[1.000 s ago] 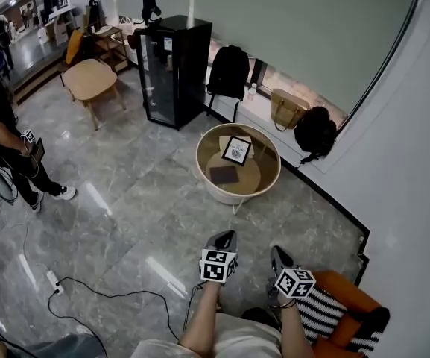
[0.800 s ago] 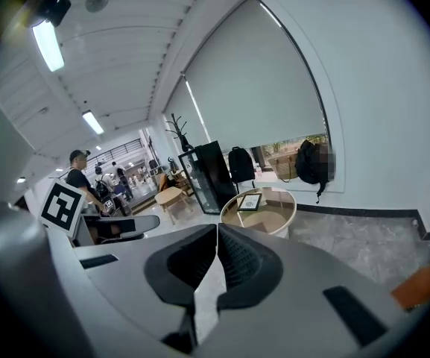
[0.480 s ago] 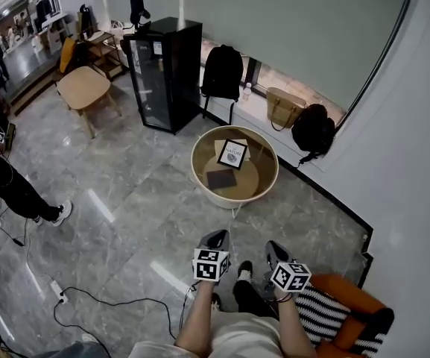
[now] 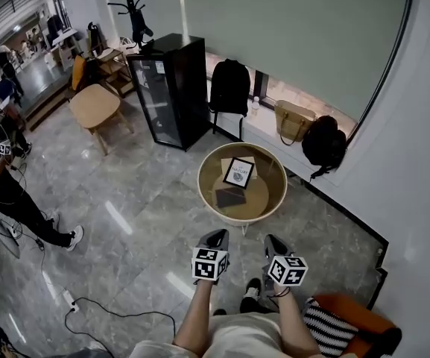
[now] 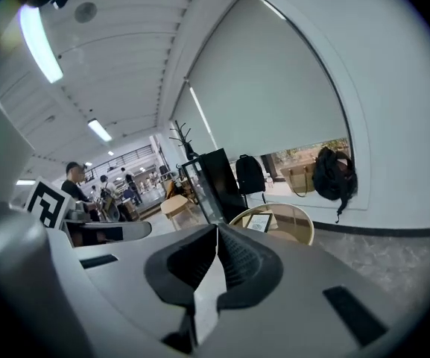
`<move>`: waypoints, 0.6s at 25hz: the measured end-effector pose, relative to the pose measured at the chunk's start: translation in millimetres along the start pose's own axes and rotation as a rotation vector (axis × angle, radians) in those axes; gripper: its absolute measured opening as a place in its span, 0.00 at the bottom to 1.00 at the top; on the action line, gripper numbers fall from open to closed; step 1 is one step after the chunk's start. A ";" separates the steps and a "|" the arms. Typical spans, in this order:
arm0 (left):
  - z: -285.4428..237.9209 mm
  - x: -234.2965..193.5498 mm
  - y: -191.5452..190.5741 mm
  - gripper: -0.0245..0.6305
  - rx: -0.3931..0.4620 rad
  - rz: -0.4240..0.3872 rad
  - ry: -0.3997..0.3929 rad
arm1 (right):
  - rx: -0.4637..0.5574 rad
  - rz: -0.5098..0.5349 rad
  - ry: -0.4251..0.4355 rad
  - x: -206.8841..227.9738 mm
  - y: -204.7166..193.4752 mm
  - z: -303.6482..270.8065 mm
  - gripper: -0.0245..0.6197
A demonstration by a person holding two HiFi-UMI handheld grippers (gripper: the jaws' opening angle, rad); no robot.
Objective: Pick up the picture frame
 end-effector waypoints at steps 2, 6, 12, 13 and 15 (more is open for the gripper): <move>-16.3 4.6 6.2 0.07 -0.016 -0.014 0.005 | -0.012 0.057 0.024 6.2 12.0 -15.7 0.09; -46.1 7.8 17.8 0.07 -0.034 -0.031 0.029 | 0.001 0.084 0.039 23.1 29.9 -47.2 0.09; -80.4 9.5 21.8 0.07 -0.049 0.004 0.094 | -0.018 0.137 0.114 37.8 41.0 -80.1 0.09; -86.6 12.1 21.8 0.07 -0.049 0.016 0.103 | -0.027 0.138 0.129 42.1 42.7 -83.7 0.09; -98.4 19.5 19.2 0.07 -0.043 0.042 0.111 | -0.040 0.124 0.146 53.6 44.2 -88.7 0.09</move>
Point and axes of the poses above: the fingertips, and each gripper's own axes: z backward along the fingers, x to its right, y out of its top, the point moved 6 cm from there along z, backward along the fingers, and after that the axes turned 1 degree about -y, right-handed, at the moved point
